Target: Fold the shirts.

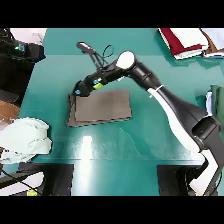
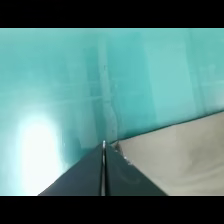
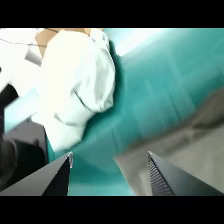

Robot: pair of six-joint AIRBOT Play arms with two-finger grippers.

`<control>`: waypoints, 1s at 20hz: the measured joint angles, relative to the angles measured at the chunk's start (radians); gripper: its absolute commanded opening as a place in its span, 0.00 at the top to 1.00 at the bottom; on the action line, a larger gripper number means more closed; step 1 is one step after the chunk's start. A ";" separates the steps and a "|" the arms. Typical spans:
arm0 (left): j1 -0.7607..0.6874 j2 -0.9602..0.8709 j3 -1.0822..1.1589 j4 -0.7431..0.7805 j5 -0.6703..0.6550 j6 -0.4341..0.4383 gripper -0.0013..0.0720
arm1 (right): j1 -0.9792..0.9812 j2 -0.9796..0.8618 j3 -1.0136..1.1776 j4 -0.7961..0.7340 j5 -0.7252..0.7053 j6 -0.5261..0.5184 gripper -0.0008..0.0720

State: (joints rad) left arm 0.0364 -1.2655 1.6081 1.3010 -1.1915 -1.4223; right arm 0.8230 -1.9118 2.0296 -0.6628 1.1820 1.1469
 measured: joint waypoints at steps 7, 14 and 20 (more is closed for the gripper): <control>0.012 0.010 -0.001 -0.036 -0.025 0.000 0.94 | -0.267 0.192 -0.321 -0.220 0.187 0.087 0.22; 0.012 0.010 -0.001 -0.072 0.026 0.001 0.94 | -0.456 0.256 -0.707 -0.165 0.077 0.130 0.03; 0.012 -0.002 -0.001 -0.088 0.047 0.006 0.94 | -0.400 0.143 -0.749 0.053 -0.029 0.087 0.15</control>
State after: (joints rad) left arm 0.0486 -1.2675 1.6070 1.2133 -1.1446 -1.4166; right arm 0.4232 -1.7683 1.2804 -0.6098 1.1534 1.2335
